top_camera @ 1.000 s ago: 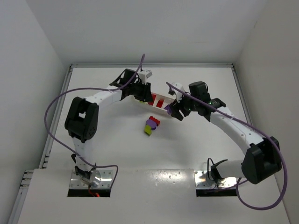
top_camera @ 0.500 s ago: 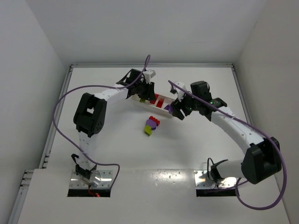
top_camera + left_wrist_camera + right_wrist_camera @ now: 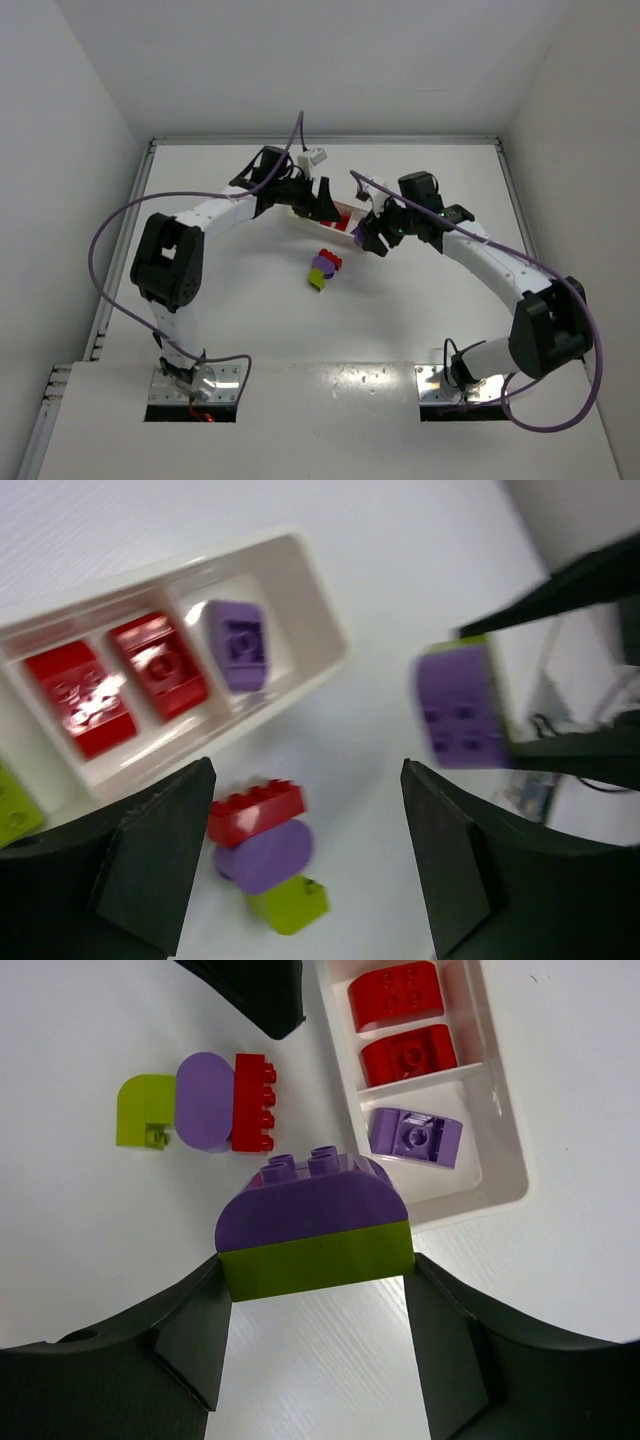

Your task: Sort the legos into containers by color

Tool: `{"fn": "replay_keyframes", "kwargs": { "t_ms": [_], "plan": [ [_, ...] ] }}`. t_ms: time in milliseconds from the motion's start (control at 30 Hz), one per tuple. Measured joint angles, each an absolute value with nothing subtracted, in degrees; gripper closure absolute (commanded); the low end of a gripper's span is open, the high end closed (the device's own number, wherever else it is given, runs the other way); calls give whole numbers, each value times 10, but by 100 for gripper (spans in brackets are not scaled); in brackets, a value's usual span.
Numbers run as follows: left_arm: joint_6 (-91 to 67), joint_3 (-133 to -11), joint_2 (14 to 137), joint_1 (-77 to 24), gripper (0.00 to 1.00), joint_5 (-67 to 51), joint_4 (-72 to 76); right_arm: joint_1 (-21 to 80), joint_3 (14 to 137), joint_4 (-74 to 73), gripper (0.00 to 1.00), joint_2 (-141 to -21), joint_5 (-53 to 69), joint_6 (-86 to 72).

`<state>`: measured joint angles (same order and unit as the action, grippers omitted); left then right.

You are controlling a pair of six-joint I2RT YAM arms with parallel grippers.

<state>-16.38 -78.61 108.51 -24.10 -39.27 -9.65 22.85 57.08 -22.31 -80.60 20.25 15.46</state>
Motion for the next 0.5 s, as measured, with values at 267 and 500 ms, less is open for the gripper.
{"fn": "replay_keyframes", "kwargs": {
  "t_ms": [267,500],
  "plan": [
    [-214,-785,1030,-244,19,-544,-62,265,592,-210,100,-821,211,168],
    [-232,-776,1032,-263,19,-605,-59,287,602,-208,100,-823,210,175]
  ]
}}
